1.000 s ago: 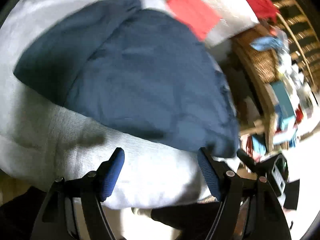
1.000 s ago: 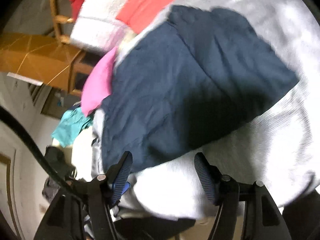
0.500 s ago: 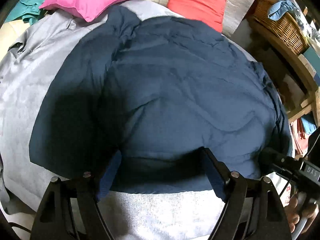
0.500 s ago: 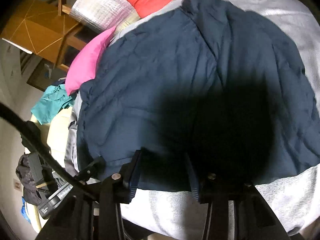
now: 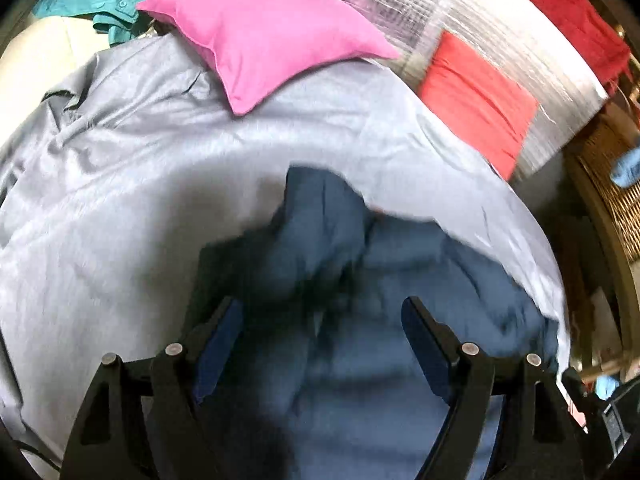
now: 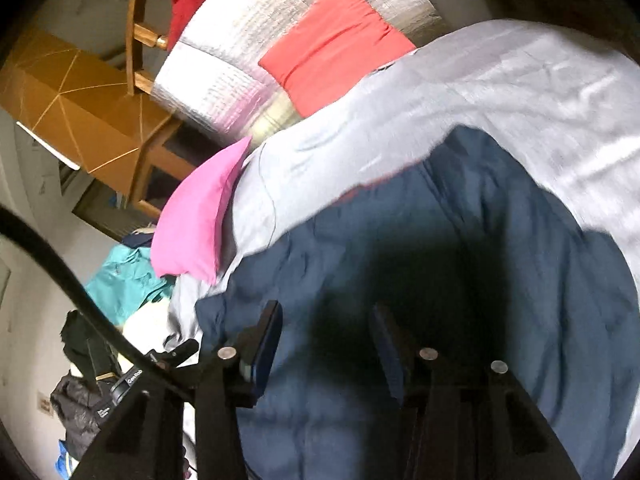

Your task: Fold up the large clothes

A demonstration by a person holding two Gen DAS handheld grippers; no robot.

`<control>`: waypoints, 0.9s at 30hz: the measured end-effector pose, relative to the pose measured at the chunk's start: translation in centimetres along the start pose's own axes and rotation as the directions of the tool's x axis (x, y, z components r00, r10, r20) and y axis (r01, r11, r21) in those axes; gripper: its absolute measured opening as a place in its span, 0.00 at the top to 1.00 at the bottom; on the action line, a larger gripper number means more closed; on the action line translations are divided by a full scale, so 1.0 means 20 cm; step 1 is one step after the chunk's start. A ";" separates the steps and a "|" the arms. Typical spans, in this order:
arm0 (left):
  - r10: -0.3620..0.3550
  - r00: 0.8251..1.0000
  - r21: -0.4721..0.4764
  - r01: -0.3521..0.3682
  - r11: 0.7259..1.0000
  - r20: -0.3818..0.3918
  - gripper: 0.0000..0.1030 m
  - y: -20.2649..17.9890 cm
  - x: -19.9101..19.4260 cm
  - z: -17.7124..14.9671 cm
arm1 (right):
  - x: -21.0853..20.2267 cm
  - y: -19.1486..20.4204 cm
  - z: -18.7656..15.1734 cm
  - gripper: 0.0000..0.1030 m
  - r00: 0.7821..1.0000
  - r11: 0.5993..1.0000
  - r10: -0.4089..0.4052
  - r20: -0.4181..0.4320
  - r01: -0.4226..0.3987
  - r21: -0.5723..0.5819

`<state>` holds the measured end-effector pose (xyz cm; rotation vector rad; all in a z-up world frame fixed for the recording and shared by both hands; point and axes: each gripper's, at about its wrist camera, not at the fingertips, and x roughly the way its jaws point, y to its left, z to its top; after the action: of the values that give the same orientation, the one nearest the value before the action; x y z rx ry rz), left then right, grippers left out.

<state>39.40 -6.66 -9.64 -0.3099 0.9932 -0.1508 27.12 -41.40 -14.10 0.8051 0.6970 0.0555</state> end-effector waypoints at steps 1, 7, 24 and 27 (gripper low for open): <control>0.011 1.000 0.000 -0.011 1.000 0.002 0.20 0.00 0.04 0.01 | 0.03 0.00 0.03 0.51 1.000 1.000 -0.001 0.002 0.001 -0.004; 0.095 0.994 0.010 -0.095 0.995 -0.052 0.20 0.08 0.23 0.10 | 0.20 -0.01 0.15 0.50 0.998 1.000 -0.010 -0.062 0.009 -0.026; 0.186 0.982 0.107 -0.183 0.977 -0.019 0.17 0.16 0.11 0.00 | 0.02 -0.22 0.25 0.37 0.985 0.985 -0.172 0.030 0.172 -0.004; 0.262 0.962 0.138 -0.250 0.958 -0.081 0.17 0.20 0.20 -0.04 | 0.13 -0.34 0.24 0.41 0.981 0.981 -0.190 -0.038 0.191 0.034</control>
<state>40.77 -4.10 -14.47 -0.0559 1.1072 0.0074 30.52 -48.52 -17.79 0.7716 0.8074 -0.1172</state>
